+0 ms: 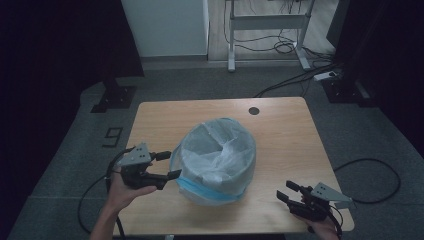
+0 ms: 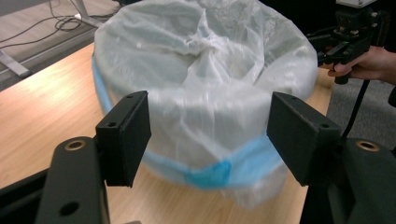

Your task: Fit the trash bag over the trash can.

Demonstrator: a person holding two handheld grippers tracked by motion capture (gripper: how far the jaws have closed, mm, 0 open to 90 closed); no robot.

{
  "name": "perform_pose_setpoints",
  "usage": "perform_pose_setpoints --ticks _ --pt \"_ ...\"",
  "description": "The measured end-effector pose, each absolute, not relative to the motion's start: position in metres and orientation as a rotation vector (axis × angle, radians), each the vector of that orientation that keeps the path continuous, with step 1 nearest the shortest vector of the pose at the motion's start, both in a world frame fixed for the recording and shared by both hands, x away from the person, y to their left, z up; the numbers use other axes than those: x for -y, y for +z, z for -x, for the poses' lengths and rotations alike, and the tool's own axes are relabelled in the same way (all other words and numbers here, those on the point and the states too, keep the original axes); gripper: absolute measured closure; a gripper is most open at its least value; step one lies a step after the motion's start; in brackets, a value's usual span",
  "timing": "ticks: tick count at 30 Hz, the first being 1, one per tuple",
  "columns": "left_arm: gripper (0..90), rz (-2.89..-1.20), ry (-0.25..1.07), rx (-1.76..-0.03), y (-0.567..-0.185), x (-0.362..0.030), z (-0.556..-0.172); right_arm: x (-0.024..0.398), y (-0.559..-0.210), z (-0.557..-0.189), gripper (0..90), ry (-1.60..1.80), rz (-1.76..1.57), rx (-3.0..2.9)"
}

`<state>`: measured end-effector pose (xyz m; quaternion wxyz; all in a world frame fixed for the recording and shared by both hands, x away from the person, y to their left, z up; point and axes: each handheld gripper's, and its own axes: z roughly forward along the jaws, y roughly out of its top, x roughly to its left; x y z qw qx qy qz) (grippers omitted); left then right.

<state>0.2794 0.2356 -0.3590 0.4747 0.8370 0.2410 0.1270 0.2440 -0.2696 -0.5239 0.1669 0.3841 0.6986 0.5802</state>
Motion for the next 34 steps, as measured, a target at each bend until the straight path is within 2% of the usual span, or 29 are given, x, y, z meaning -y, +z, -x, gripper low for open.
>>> perform_pose_setpoints --ticks 10,19,34 --pt "30.3 -2.007 0.341 -0.658 -0.395 -0.268 -0.252 0.271 -0.525 -0.244 38.5 1.642 -1.097 -1.989" --pt "30.3 -2.012 0.326 -0.716 -0.433 -0.279 -0.239 0.273 -0.527 -0.245 38.1 1.626 -1.105 -1.991" --pt "30.3 -2.026 0.322 -0.743 -0.442 -0.278 -0.247 0.275 -0.529 -0.248 37.9 1.623 -1.116 -1.988"
